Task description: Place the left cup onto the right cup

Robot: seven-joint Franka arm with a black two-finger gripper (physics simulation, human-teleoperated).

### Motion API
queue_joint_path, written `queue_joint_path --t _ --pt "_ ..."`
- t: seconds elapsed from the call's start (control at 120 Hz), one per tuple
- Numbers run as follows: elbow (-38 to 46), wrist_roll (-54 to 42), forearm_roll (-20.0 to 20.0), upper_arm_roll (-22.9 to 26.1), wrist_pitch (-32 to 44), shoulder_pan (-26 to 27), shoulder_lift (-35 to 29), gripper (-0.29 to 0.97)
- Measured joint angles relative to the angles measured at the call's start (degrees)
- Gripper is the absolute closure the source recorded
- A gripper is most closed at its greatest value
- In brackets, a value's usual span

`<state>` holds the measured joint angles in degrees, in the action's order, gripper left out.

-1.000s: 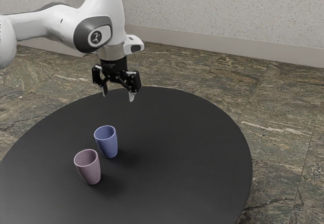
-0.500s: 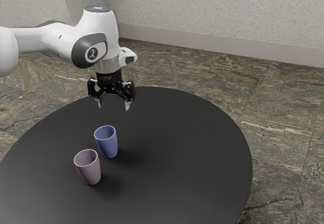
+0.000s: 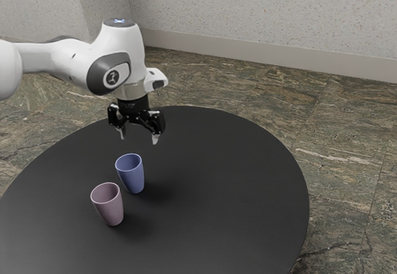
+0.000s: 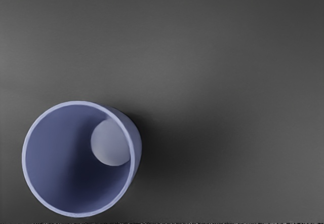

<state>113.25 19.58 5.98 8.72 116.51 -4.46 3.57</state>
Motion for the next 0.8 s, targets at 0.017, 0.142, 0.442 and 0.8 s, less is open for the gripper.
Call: queue_joint_path --t 0.017,0.142,0.442,0.8 --pt "0.1 -0.1 0.0 0.0 0.1 0.0 -0.1 0.0" --pt "1.6 -1.0 -0.1 -0.2 1.0 0.0 -0.5 0.0" --pt "4.8 -3.1 -0.1 -1.8 5.4 0.0 -0.1 0.0" --pt "5.8 -5.5 -0.4 -2.0 9.7 -0.9 1.1 0.0"
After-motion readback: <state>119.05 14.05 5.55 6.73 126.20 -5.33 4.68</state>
